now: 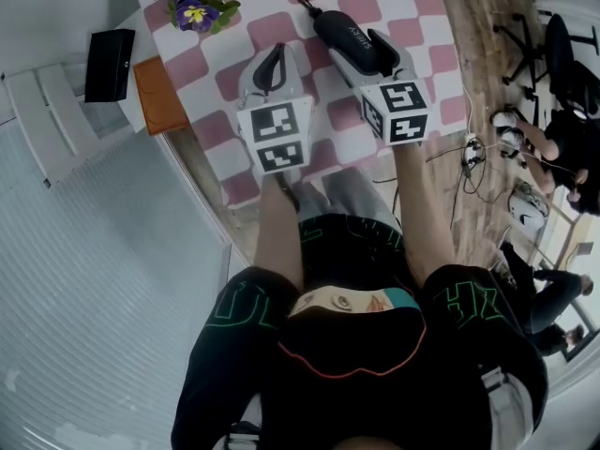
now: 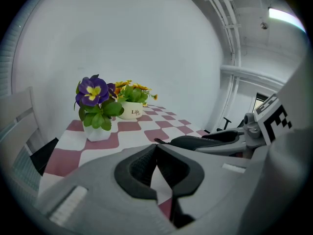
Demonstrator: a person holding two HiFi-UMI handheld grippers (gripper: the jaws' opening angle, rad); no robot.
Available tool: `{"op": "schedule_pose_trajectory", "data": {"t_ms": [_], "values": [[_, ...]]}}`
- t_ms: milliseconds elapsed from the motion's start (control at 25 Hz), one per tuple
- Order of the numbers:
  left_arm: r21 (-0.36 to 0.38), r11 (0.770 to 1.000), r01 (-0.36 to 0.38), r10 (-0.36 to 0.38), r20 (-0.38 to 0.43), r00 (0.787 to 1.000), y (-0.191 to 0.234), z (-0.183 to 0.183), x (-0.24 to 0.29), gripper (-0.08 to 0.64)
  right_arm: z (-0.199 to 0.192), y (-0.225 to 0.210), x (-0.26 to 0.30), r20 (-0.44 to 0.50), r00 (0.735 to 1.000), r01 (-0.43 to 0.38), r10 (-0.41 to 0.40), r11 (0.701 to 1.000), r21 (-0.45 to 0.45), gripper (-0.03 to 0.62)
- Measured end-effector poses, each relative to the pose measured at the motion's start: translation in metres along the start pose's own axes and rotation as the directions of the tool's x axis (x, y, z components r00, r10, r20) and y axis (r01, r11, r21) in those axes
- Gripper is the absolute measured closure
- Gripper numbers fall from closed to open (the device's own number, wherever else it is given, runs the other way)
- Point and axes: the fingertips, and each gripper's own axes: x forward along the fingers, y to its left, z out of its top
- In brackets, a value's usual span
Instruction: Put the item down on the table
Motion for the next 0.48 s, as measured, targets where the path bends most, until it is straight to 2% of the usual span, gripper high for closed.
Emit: {"op": "schedule_pose_trajectory", "data": {"t_ms": [280,480], "values": [[-0.026,0.999,-0.047,0.046,-0.012,0.999,-0.010,-0.016,-0.009,0.552,-0.026,0.001,0.005,-0.032,0.998,-0.059,0.057,0.996,-0.066,0.273],[-0.038,0.996,-0.082,0.081,-0.014,0.997,-0.023,-0.025,-0.023,0.552,-0.028,0.002,0.006,-0.035,0.996,-0.088,0.085,0.992,-0.092,0.270]]}}
